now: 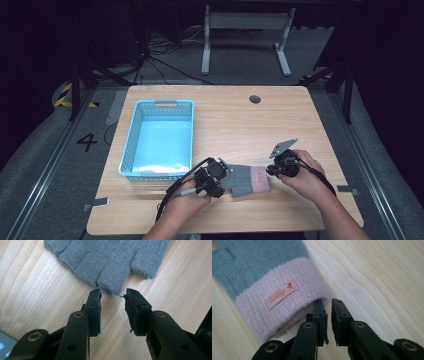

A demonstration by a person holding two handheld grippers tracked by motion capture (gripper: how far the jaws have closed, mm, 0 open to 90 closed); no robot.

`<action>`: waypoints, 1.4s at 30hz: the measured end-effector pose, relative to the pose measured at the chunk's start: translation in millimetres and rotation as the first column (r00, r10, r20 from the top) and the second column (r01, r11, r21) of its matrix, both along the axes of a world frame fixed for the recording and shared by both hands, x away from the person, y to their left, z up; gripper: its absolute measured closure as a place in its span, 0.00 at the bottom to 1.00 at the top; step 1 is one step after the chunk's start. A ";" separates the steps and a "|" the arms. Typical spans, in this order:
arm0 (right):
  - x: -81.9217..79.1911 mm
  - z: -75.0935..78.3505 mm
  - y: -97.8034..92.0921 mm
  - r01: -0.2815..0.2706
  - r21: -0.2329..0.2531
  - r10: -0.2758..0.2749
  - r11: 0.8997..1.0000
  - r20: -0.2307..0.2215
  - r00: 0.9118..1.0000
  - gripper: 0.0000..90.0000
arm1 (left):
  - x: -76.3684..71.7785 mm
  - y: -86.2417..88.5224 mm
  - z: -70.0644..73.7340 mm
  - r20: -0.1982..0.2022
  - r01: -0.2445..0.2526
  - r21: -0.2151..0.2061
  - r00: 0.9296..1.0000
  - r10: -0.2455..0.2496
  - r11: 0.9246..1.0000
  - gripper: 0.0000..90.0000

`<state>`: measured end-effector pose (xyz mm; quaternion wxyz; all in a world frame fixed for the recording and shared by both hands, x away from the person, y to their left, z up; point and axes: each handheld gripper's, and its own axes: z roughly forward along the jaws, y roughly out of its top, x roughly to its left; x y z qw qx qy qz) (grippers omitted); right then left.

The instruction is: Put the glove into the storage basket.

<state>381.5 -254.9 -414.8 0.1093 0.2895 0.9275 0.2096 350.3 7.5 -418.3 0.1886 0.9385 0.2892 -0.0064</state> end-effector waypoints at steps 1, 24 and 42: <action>0.0 0.6 -0.9 0.002 -0.001 -0.002 1.000 0.004 1.000 0.91 | -0.2 0.4 1.6 -0.001 0.002 -0.004 1.000 -0.002 1.000 0.72; -8.4 26.6 -33.2 0.094 0.071 -0.096 0.993 0.032 0.995 0.85 | 0.1 -3.8 42.1 0.043 0.013 -0.175 0.999 -0.005 0.985 0.54; -10.3 30.0 -51.5 0.139 0.106 -0.142 0.985 0.029 0.989 0.83 | 27.6 -22.9 28.9 0.080 0.036 -0.197 0.997 -0.021 0.980 0.40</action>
